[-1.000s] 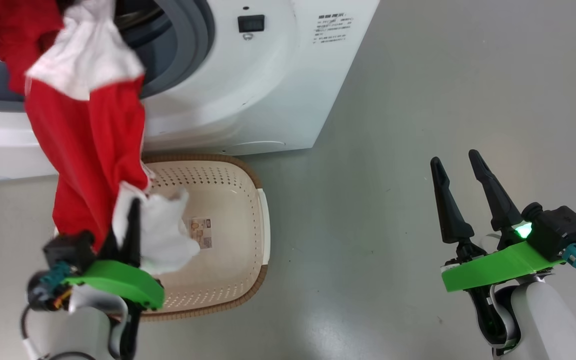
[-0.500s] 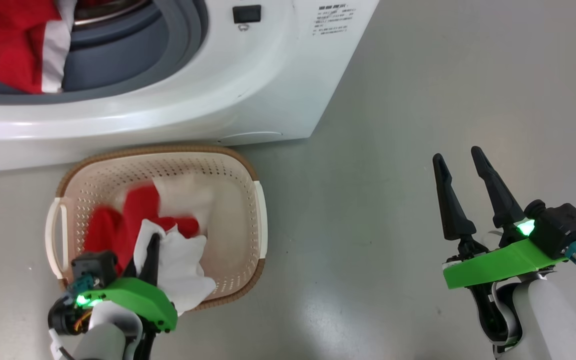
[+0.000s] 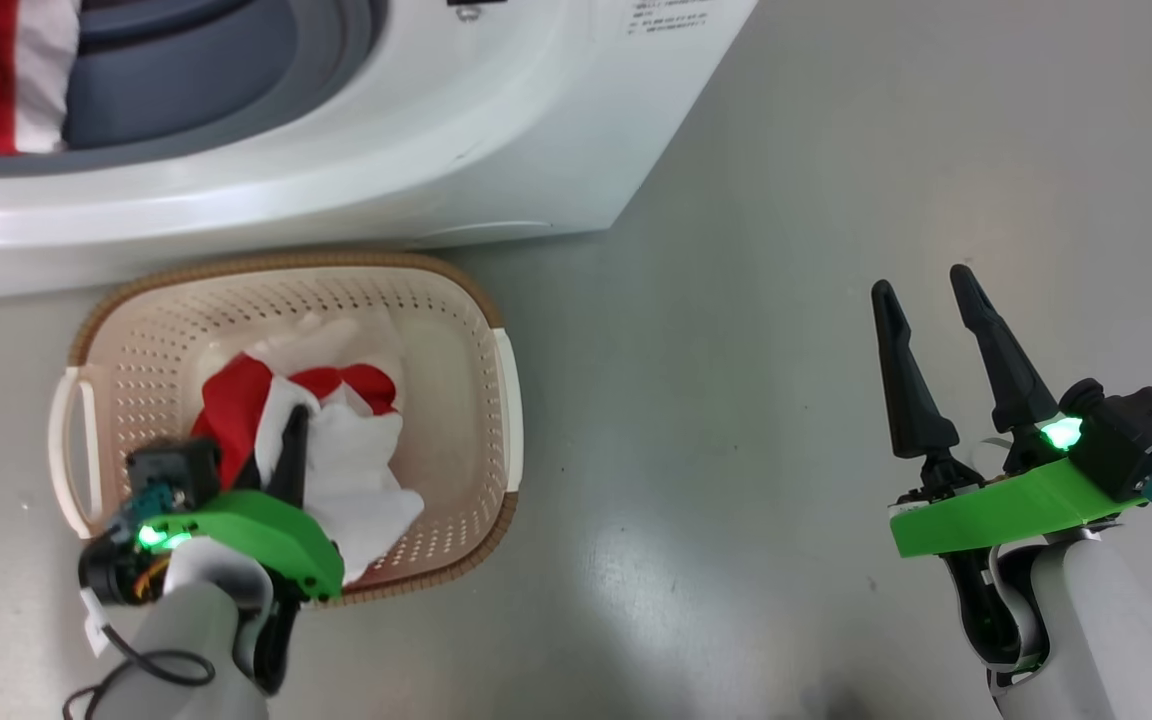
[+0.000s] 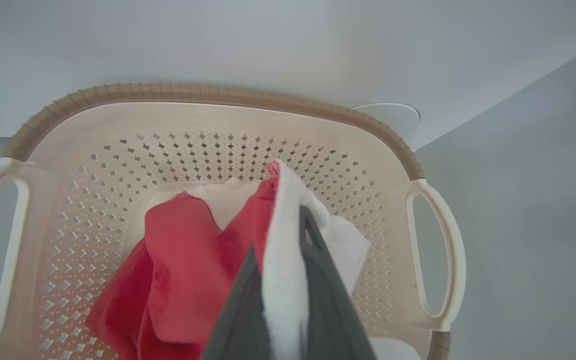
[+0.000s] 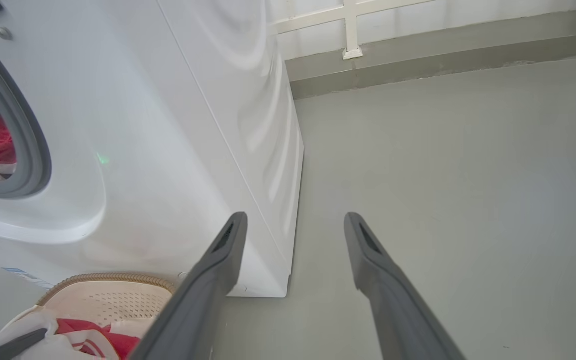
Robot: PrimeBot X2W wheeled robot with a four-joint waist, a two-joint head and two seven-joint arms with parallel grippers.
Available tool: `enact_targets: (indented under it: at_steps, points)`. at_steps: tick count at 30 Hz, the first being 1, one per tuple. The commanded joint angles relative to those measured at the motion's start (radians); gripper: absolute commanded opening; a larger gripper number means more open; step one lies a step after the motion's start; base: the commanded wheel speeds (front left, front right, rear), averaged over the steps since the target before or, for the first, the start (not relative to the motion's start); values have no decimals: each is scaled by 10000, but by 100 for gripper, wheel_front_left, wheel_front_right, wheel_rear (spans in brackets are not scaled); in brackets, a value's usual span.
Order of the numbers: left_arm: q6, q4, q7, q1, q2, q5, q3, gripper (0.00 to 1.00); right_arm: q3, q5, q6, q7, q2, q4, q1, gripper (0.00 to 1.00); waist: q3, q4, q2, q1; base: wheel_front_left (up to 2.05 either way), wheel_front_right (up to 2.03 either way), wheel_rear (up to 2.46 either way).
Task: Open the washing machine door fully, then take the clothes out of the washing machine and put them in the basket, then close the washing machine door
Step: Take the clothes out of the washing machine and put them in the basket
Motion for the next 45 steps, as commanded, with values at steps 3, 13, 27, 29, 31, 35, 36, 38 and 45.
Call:
enact_targets:
  at_steps: [3,13,27,29,31,35,36,38,45]
  points:
    - [-53,23,-53,-182,392,-19,214,11,197,30,2,-65,20,-264,-85,100,290,-40,-1,0,0,0,0]
    - [-54,351,-53,-574,526,44,445,100,242,35,2,-65,20,-213,-125,100,333,-71,-1,0,0,0,0]
    - [-54,-209,-53,84,479,173,771,100,251,0,2,-65,20,26,209,100,-706,93,-1,0,0,0,0]
    - [-54,-438,-53,262,473,227,860,100,238,-9,2,-65,20,72,294,100,-959,127,-1,0,0,0,0]
    - [-54,-679,-53,441,472,296,945,100,218,-2,2,-65,2,117,379,100,-1220,162,-1,0,0,0,0]
    - [-54,-1278,-53,797,440,456,1193,100,214,10,2,-65,-69,196,567,100,-1747,244,-1,0,0,0,0]
    - [-54,-1420,-53,880,426,496,1241,100,212,14,2,-65,-91,215,621,100,-1873,277,-1,0,0,0,0]
    - [-54,-1713,-53,1037,386,588,1311,100,200,31,2,-65,-134,253,728,100,-2112,342,-1,0,0,0,0]
    - [-54,-2758,-53,1653,250,800,1605,100,223,95,2,-65,-229,385,1068,100,-2882,451,-1,0,0,0,0]
